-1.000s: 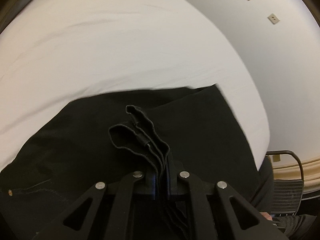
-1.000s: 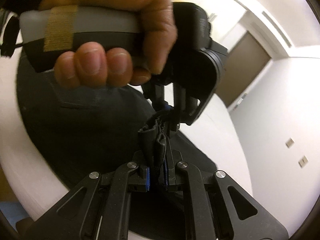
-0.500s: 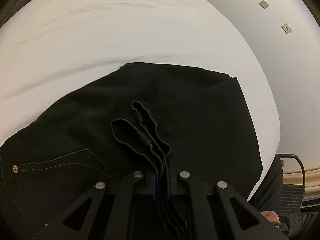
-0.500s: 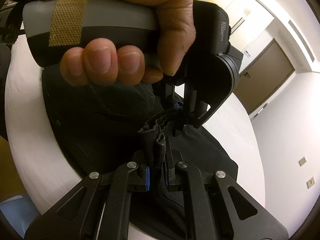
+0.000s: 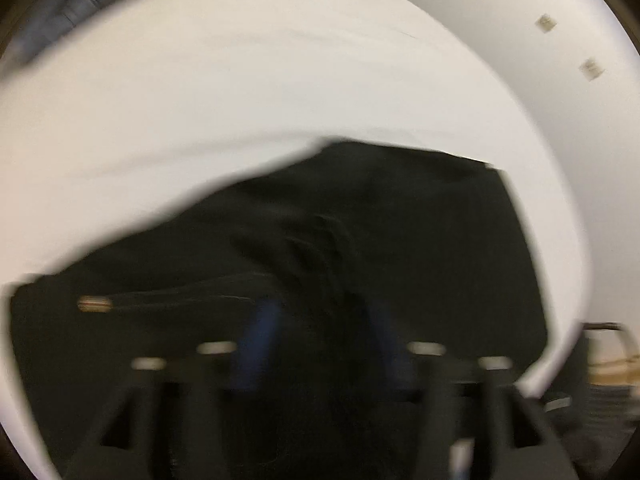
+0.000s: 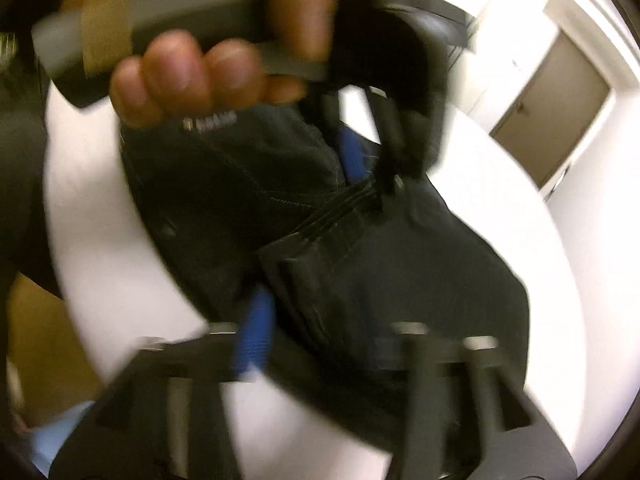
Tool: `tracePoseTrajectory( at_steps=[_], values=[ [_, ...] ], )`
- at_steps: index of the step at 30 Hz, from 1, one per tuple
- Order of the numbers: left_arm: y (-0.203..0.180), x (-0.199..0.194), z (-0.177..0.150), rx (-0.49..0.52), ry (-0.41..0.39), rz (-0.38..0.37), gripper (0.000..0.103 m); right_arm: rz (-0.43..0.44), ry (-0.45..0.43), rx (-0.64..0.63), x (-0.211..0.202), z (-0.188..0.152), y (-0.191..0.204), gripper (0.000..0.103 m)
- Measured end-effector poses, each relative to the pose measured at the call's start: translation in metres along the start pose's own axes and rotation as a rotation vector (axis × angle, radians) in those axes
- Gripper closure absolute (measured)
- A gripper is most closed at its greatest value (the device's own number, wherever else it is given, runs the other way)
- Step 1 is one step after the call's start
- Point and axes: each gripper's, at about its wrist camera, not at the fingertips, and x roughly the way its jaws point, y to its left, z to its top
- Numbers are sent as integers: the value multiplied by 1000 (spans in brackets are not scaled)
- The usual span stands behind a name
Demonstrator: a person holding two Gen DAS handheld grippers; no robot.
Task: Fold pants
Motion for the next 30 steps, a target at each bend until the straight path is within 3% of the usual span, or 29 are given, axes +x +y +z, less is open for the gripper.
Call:
tracePoseTrajectory(
  at_steps=[1, 2, 5, 7, 8, 9, 11, 14, 16, 21, 23, 30],
  values=[
    [-5, -9, -3, 19, -41, 67, 32, 54, -19, 62, -13, -6, -13, 36],
    [-10, -15, -6, 33, -64, 88, 32, 100, -28, 117, -23, -10, -24, 36],
    [-42, -33, -20, 93, -147, 90, 32, 242, -37, 345, -47, -33, -82, 37],
    [-66, -36, -31, 149, -179, 91, 32, 381, -18, 566, -42, -54, -143, 38],
    [-77, -34, -37, 165, -186, 110, 32, 459, -13, 674, -36, -66, -174, 47],
    [-89, -27, -44, 172, -188, 138, 32, 517, -17, 770, -28, -77, -206, 58],
    [-95, -13, -52, 140, -150, 145, 32, 583, -14, 869, -10, -88, -257, 63],
    [-93, 21, -67, 55, -31, 121, 31, 669, 0, 940, 27, -93, -313, 68],
    [-97, 22, -76, 51, -75, 128, 30, 712, 16, 988, 53, -95, -339, 68],
    [-107, 19, -85, 41, -68, 153, 30, 736, 123, 1077, 128, -108, -376, 70],
    [-109, 19, -86, 32, -71, 147, 30, 753, 113, 1080, 142, -119, -375, 70],
    [-114, 18, -91, 25, -84, 134, 30, 794, 125, 1029, 96, -152, -332, 70]
  ],
)
